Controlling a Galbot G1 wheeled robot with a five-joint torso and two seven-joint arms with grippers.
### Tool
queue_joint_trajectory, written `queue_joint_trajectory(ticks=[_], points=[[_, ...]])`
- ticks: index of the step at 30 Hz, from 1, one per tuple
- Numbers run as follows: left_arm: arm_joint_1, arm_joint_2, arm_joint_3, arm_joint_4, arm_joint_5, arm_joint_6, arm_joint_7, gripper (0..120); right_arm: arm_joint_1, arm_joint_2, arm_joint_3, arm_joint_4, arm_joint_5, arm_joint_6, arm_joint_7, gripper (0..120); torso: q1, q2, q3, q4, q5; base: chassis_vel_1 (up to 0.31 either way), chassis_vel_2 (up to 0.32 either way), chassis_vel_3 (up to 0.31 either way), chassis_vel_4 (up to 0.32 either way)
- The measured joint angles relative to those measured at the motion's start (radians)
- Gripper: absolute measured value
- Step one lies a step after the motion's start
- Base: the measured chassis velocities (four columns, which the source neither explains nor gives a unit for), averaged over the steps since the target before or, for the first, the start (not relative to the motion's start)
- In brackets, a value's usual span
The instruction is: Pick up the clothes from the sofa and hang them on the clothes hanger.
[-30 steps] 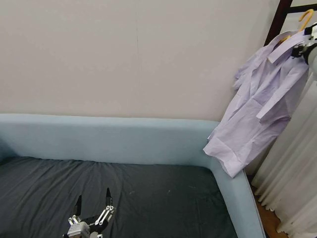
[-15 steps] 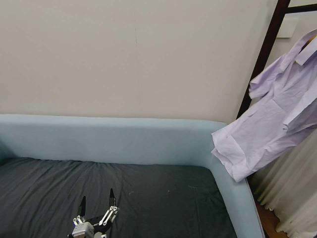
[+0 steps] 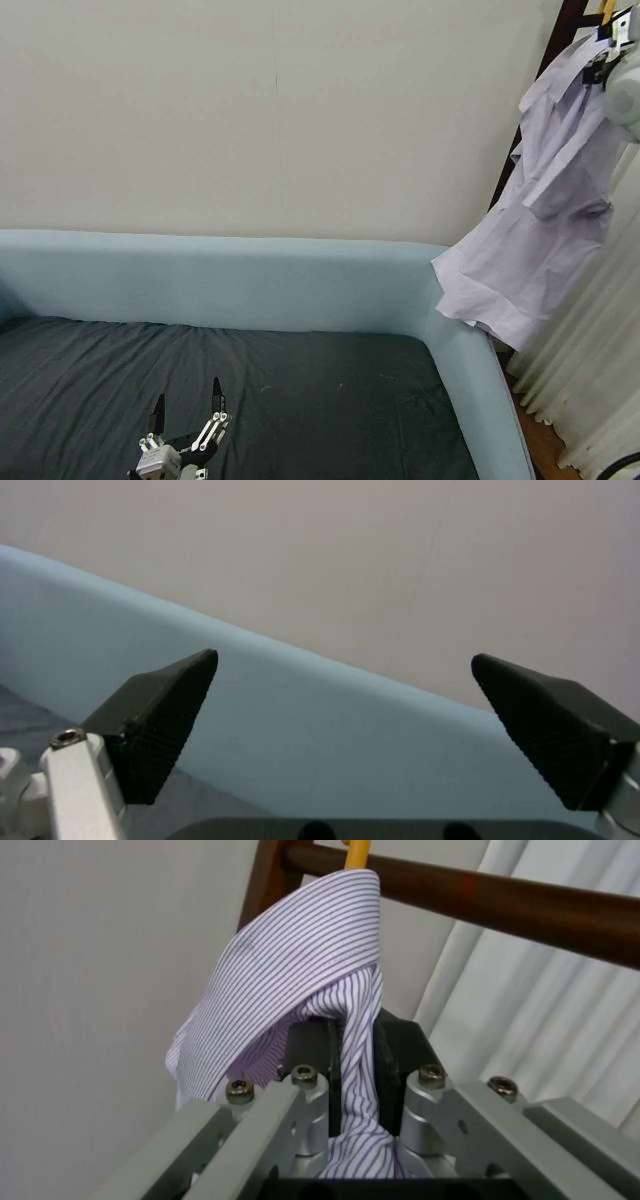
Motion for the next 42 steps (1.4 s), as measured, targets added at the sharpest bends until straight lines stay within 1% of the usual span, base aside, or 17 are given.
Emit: queue_joint_trajectory(ticks=[2, 3, 5, 7, 9, 12, 17, 20, 26, 35, 37, 38, 41, 42], points=[[-0.001, 0.003, -0.003, 0.004, -0.008, 0.000, 0.000, 100, 0.013, 0.026, 0.000, -0.047, -0.019, 0.001, -0.007, 8, 0.000, 0.000, 0.000, -0.0003, 0.0000, 0.000, 0.000, 0.000, 0.000], [-0.001, 0.003, -0.003, 0.004, -0.008, 0.000, 0.000, 100, 0.013, 0.026, 0.000, -0.047, -0.019, 0.001, -0.007, 8, 0.000, 0.000, 0.000, -0.0003, 0.0000, 0.000, 0.000, 0.000, 0.000], [-0.002, 0.009, -0.005, 0.008, -0.013, -0.001, 0.001, 100, 0.040, 0.079, 0.004, -0.136, -0.050, 0.001, -0.017, 8, 0.000, 0.000, 0.000, -0.0002, 0.0000, 0.000, 0.000, 0.000, 0.000], [-0.002, 0.010, -0.005, 0.008, -0.014, -0.001, 0.001, 100, 0.044, 0.086, 0.004, -0.148, -0.053, 0.002, -0.018, 8, 0.000, 0.000, 0.000, -0.0002, 0.0000, 0.000, 0.000, 0.000, 0.000], [0.000, 0.017, -0.006, 0.003, -0.014, -0.001, 0.002, 100, 0.066, 0.121, -0.003, -0.213, -0.064, 0.002, -0.026, 8, 0.000, 0.000, 0.000, 0.0003, -0.0004, 0.000, 0.000, 0.000, 0.000], [0.010, 0.034, -0.021, -0.014, -0.009, 0.001, 0.002, 100, 0.087, 0.175, -0.006, -0.307, -0.072, 0.003, -0.031, 8, 0.000, 0.000, 0.000, 0.0000, -0.0001, 0.000, 0.000, 0.000, 0.000], [0.023, 0.054, -0.037, -0.024, 0.009, 0.002, -0.004, 100, 0.093, 0.216, 0.001, -0.376, -0.092, 0.009, -0.035, 8, 0.000, 0.000, 0.000, 0.0002, -0.0003, 0.000, 0.000, 0.000, 0.000], [0.030, 0.064, -0.047, -0.029, 0.014, 0.003, -0.008, 100, 0.093, 0.238, 0.005, -0.414, -0.112, 0.018, -0.040, 8, 0.000, 0.000, 0.000, -0.0001, 0.0000, 0.000, 0.000, 0.000, 0.000], [0.047, 0.055, -0.048, -0.049, 0.024, 0.003, -0.009, 100, 0.120, 0.279, 0.001, -0.511, -0.147, 0.039, -0.067, 8, 0.000, 0.000, 0.000, 0.0002, 0.0000, 0.000, 0.000, 0.000, 0.000], [0.067, 0.046, -0.044, -0.078, 0.038, -0.010, -0.009, 100, 0.140, 0.307, -0.004, -0.549, -0.135, 0.035, -0.066, 8, 0.000, 0.000, 0.000, 0.0000, 0.0000, 0.000, 0.000, 0.000, 0.000], [0.076, 0.046, -0.047, -0.085, 0.038, -0.019, -0.009, 100, 0.146, 0.312, 0.010, -0.551, -0.083, 0.037, -0.043, 8, 0.000, 0.000, 0.000, -0.0002, 0.0002, 0.000, 0.000, 0.000, 0.000], [0.076, 0.046, -0.047, -0.085, 0.038, -0.019, -0.009, 100, 0.146, 0.312, 0.010, -0.551, -0.083, 0.037, -0.043, 8, 0.000, 0.000, 0.000, -0.0002, 0.0002, 0.000, 0.000, 0.000, 0.000], [0.092, 0.045, -0.048, -0.086, 0.040, -0.035, -0.009, 100, 0.150, 0.311, 0.028, -0.532, 0.011, 0.033, 0.003, 8, 0.000, 0.000, 0.000, -0.0001, 0.0000, 0.000, 0.000, 0.000, 0.000], [0.095, 0.045, -0.049, -0.087, 0.040, -0.039, -0.008, 100, 0.150, 0.309, 0.028, -0.526, 0.022, 0.030, 0.006, 8, 0.000, 0.000, 0.000, -0.0001, 0.0000, 0.000, 0.000, 0.000, 0.000]])
